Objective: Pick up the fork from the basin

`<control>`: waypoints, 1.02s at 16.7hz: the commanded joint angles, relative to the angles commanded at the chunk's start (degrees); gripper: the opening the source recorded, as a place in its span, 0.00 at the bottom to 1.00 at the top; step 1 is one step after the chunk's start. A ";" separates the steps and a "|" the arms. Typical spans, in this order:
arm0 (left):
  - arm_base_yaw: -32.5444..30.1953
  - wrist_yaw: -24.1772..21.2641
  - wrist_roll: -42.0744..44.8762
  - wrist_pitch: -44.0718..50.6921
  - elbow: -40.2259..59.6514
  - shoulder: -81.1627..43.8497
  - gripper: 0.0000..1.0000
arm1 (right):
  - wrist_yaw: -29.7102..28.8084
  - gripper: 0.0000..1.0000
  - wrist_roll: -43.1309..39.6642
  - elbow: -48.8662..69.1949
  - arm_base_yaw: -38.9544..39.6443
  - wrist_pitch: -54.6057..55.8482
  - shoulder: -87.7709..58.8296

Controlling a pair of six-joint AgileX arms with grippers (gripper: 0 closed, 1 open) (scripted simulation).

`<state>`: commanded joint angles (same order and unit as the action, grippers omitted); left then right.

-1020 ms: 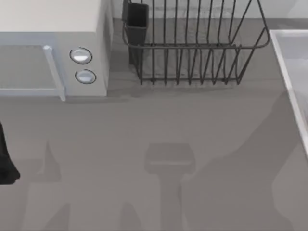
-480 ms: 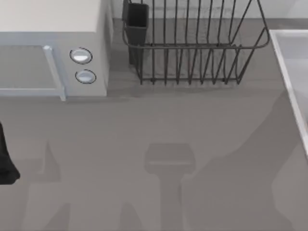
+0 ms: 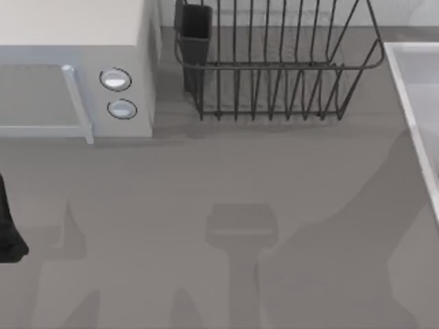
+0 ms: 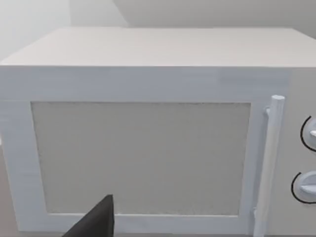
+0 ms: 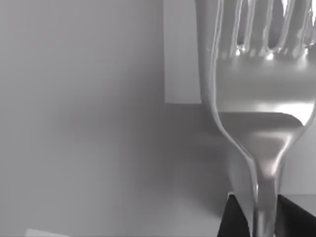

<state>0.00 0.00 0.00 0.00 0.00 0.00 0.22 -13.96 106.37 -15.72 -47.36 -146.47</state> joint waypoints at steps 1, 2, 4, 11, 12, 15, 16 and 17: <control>0.00 0.00 0.00 0.00 0.00 0.00 1.00 | 0.00 0.00 0.00 0.15 0.00 -0.15 0.07; 0.00 0.00 0.00 0.00 0.00 0.00 1.00 | 0.01 0.00 -0.01 0.85 -0.01 -0.88 0.36; 0.00 0.00 0.00 0.00 0.00 0.00 1.00 | 0.02 0.00 -0.06 3.41 -0.05 -4.15 1.41; 0.00 0.00 0.00 0.00 0.00 0.00 1.00 | 0.11 0.00 -0.18 15.93 -0.11 -24.76 7.98; 0.00 0.00 0.00 0.00 0.00 0.00 1.00 | 0.12 0.00 -0.18 17.09 -0.10 -26.21 8.70; 0.00 0.00 0.00 0.00 0.00 0.00 1.00 | 0.12 0.00 -0.19 18.00 -0.10 -27.28 9.27; 0.00 0.00 0.00 0.00 0.00 0.00 1.00 | 0.12 0.00 -0.19 18.00 -0.10 -27.28 9.27; 0.00 0.00 0.00 0.00 0.00 0.00 1.00 | 0.15 0.00 -0.11 17.92 -0.03 -27.13 9.14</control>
<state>0.00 0.00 0.00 0.00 0.00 0.00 0.37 -14.07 124.29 -15.76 -74.49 -137.33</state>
